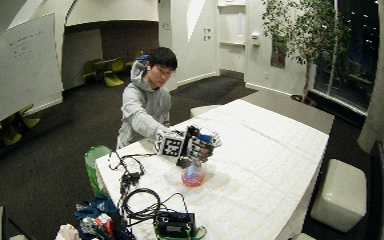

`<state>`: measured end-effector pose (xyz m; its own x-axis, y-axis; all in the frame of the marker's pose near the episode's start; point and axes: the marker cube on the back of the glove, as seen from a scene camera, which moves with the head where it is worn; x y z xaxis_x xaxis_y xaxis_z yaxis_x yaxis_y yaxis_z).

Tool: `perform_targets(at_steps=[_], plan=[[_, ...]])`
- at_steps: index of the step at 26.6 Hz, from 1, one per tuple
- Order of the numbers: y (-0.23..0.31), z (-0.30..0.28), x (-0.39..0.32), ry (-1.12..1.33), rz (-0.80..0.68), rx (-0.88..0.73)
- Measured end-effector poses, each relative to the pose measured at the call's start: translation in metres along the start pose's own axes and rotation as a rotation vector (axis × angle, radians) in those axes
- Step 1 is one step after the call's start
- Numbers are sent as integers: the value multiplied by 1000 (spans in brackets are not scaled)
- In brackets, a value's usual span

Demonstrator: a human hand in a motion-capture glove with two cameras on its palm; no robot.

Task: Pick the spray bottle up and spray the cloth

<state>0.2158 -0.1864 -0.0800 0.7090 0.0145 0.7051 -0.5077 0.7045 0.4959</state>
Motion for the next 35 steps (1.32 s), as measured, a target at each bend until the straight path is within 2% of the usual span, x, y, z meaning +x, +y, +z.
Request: perform_targets(at_steps=[8, 17, 25, 35], plan=[[0, 41, -17, 257, -103, -250], [8, 54, -17, 359, -124, -393], [22, 35, -29, 544, -171, -468], [63, -11, -113, 937, -312, -583]])
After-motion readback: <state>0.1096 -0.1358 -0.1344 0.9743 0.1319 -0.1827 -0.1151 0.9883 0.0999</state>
